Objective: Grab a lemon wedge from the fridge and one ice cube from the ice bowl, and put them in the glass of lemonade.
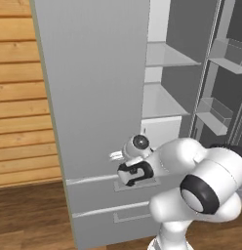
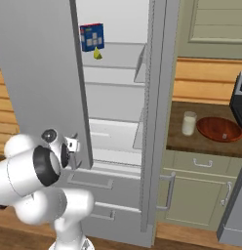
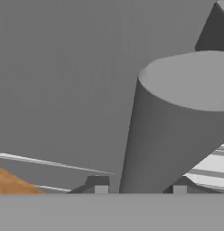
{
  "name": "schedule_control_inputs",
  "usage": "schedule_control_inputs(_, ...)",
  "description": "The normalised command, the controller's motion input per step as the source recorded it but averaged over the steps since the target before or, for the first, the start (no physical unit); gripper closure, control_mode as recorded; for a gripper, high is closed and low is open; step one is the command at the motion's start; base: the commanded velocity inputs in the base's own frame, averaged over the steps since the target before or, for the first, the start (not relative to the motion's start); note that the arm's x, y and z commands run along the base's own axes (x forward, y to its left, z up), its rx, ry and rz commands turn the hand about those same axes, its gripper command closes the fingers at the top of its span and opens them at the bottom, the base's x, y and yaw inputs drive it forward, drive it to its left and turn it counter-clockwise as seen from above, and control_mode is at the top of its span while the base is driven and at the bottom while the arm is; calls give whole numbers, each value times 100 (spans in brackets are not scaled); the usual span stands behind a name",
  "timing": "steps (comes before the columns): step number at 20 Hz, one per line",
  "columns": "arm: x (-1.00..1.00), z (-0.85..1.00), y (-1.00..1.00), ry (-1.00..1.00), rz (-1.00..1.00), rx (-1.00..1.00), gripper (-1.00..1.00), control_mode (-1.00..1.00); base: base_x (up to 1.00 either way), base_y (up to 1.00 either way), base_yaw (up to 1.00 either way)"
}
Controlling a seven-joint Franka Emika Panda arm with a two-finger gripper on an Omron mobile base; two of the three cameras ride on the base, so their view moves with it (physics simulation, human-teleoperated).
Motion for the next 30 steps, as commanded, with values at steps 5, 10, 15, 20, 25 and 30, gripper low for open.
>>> schedule_control_inputs(5,-87,52,66,0,0,0,100,-100,0,0,0)
schedule_control_inputs(10,-98,55,73,0,0,0,100,-100,0,0,0)
schedule_control_inputs(15,-100,68,56,-1,1,0,100,-100,0,0,0)
schedule_control_inputs(20,-98,100,-6,-28,4,8,100,-100,0,0,0)
schedule_control_inputs(25,-38,100,-60,-14,0,21,100,-100,0,0,0)
schedule_control_inputs(30,-1,100,-85,5,0,24,100,-100,0,0,0)
